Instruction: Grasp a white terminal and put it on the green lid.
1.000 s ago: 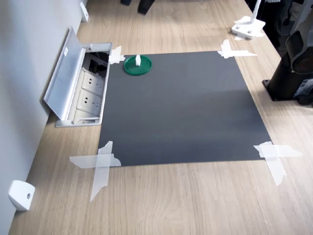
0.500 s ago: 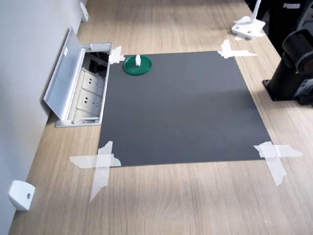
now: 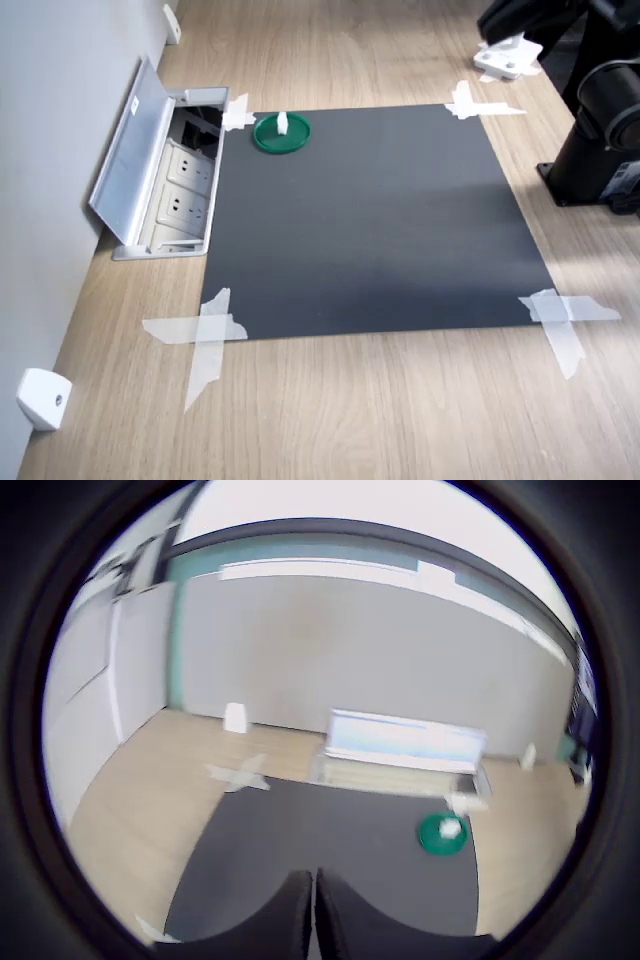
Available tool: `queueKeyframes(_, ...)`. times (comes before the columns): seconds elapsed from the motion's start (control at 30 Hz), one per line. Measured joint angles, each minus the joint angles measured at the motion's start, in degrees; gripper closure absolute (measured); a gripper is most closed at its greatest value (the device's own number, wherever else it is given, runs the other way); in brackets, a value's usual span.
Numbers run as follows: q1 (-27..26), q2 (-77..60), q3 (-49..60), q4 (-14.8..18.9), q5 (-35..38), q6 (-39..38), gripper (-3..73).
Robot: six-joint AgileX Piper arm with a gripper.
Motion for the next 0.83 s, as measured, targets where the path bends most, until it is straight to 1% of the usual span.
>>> queueKeyframes(0.1,-3.3,-3.5,4.3,-4.1,-1.3,9.1,70.2)
queueKeyframes(0.13,-4.1,-4.6,5.6,-4.8,-1.7,11.1,70.2)
queueKeyframes(0.2,-4.8,-7.2,7.6,-5.1,-2.1,13.2,70.2)
queueKeyframes(0.37,-5.1,-14.8,11.5,-5.3,-2.7,14.5,70.2)
queueKeyframes(0.47,-5.5,-17.9,13.3,-6.3,-3.9,14.5,70.2)
queueKeyframes(0.6,-5.5,-19.4,15.8,-7.5,-5.1,14.5,70.2)
queueKeyframes(0.83,-5.5,-21.0,20.0,-7.9,-5.5,14.5,70.2)
